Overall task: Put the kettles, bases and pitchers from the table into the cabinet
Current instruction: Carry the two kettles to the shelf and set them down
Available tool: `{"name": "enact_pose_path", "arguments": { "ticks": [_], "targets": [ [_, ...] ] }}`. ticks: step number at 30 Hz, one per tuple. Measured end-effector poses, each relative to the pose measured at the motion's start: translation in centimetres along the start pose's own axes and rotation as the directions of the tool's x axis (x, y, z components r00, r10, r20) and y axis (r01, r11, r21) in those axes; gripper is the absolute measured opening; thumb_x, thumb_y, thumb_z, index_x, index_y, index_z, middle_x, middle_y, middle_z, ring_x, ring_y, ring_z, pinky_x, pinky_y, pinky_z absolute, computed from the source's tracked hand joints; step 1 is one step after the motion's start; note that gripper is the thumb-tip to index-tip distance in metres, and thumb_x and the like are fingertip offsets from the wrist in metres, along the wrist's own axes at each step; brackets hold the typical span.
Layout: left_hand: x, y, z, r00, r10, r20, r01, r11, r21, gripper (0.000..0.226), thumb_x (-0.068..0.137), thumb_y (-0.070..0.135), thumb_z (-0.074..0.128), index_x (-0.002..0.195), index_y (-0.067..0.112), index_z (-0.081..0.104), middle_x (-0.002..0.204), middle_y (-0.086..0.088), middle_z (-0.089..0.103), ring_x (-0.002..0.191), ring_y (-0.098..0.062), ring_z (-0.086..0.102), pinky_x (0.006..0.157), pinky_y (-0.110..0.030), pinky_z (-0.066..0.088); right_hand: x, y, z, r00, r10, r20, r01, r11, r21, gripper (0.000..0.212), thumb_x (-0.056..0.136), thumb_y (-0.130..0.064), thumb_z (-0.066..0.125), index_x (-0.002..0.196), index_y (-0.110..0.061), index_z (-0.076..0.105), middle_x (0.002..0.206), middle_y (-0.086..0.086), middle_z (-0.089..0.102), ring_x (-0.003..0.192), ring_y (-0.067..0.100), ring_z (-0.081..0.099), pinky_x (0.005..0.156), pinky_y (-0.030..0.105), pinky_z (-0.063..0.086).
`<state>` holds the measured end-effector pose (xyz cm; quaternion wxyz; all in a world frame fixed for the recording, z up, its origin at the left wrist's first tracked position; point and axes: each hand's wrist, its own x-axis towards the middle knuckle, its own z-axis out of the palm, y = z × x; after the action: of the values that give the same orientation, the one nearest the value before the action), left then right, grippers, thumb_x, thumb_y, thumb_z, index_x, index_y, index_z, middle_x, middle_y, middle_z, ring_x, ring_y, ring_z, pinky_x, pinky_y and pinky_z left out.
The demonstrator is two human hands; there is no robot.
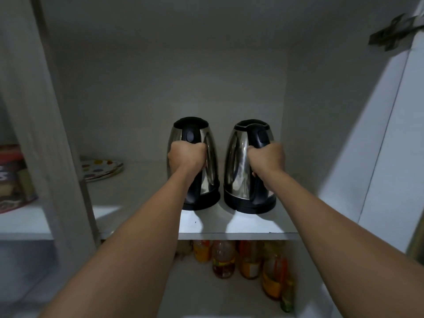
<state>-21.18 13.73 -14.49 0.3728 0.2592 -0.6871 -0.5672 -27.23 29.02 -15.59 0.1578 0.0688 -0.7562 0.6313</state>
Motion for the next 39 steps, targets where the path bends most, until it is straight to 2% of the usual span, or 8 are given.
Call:
{"name": "enact_pose_path", "arguments": {
  "ticks": [7,10,22,27,31,34,36,39],
  "targets": [
    [-1.1,-0.2,-0.5,1.0,0.004,0.004,-0.004,1.0,-0.005,0.024,0.059,0.021,0.06,0.072,0.004,0.069,0.069,-0.017,0.073,0.056,-0.032,0.069,0.051,-0.036,0.058,-0.3,0.1,-0.6,0.999,0.027,-0.027,-0.026,1.0,0.013,0.005,0.068,-0.02,0.06,0.07,-0.016,0.063,0.076,0.011,0.07,0.077,0.042,0.071,0.071,0.054,0.062],
    [-1.5,0.2,-1.0,0.998,-0.009,0.06,0.01,1.0,-0.025,0.008,0.067,0.014,0.061,0.065,0.007,0.063,0.06,-0.011,0.065,0.047,-0.026,0.061,0.048,-0.025,0.048,-0.6,0.0,-0.6,0.999,0.036,-0.037,-0.036,0.999,0.003,0.007,0.068,-0.02,0.061,0.073,-0.016,0.064,0.079,0.012,0.071,0.078,0.041,0.071,0.073,0.054,0.062],
    [3.0,0.0,-2.3,0.982,-0.048,0.18,0.055,0.998,-0.033,0.008,0.07,0.009,0.056,0.063,0.005,0.058,0.058,-0.012,0.061,0.041,-0.024,0.056,0.04,-0.021,0.04,-1.0,-0.2,1.1,0.991,0.025,-0.134,-0.035,0.997,-0.07,0.006,0.071,-0.018,0.062,0.066,-0.014,0.062,0.065,0.012,0.067,0.068,0.039,0.07,0.069,0.05,0.062],
    [1.7,-3.3,-2.1,0.997,0.031,0.068,-0.034,0.999,0.04,0.022,0.067,0.022,0.062,0.082,0.01,0.072,0.077,-0.008,0.073,0.068,-0.028,0.068,0.06,-0.03,0.054,-3.0,1.9,1.9,0.971,0.067,-0.229,-0.089,0.992,-0.087,0.029,0.071,-0.029,0.071,0.089,-0.007,0.072,0.079,0.016,0.075,0.076,0.036,0.074,0.074,0.044,0.062],
    [-0.9,-8.5,-2.3,0.999,0.043,0.006,-0.043,0.992,0.118,0.032,0.079,0.019,0.073,0.11,0.012,0.067,0.104,-0.01,0.061,0.095,-0.029,0.062,0.075,-0.036,0.05,-4.5,3.9,1.7,0.958,0.123,-0.261,-0.157,0.981,-0.113,0.041,0.077,-0.024,0.079,0.109,-0.001,0.067,0.096,0.014,0.071,0.081,0.029,0.064,0.07,0.031,0.051],
    [-0.8,-11.8,-1.8,1.0,-0.009,0.012,0.008,0.995,0.098,0.046,0.076,0.018,0.08,0.12,0.018,0.065,0.121,-0.016,0.05,0.106,-0.036,0.053,0.095,-0.046,0.05,-5.3,6.1,2.6,0.936,0.164,-0.312,-0.244,0.94,-0.237,0.058,0.073,-0.041,0.082,0.115,-0.005,0.066,0.111,0.018,0.068,0.096,0.034,0.062,0.079,0.036,0.052],
    [0.1,-12.2,-1.3,0.999,0.032,0.041,-0.034,0.998,0.05,0.051,0.075,0.014,0.082,0.123,0.016,0.064,0.119,-0.019,0.057,0.106,-0.036,0.057,0.093,-0.044,0.051,-5.4,7.1,3.5,0.914,0.192,-0.359,-0.286,0.93,-0.23,0.066,0.071,-0.049,0.083,0.117,-0.006,0.064,0.119,0.02,0.061,0.105,0.04,0.06,0.091,0.043,0.053],
    [2.1,-11.8,-0.8,0.996,0.01,0.083,-0.011,1.0,0.017,0.048,0.073,0.01,0.083,0.118,0.01,0.065,0.112,-0.017,0.066,0.102,-0.034,0.064,0.078,-0.034,0.05,-4.3,7.4,4.7,0.891,0.23,-0.391,-0.319,0.93,-0.181,0.061,0.071,-0.042,0.086,0.114,-0.005,0.064,0.121,0.019,0.055,0.101,0.041,0.062,0.089,0.043,0.053]
  ]
}}
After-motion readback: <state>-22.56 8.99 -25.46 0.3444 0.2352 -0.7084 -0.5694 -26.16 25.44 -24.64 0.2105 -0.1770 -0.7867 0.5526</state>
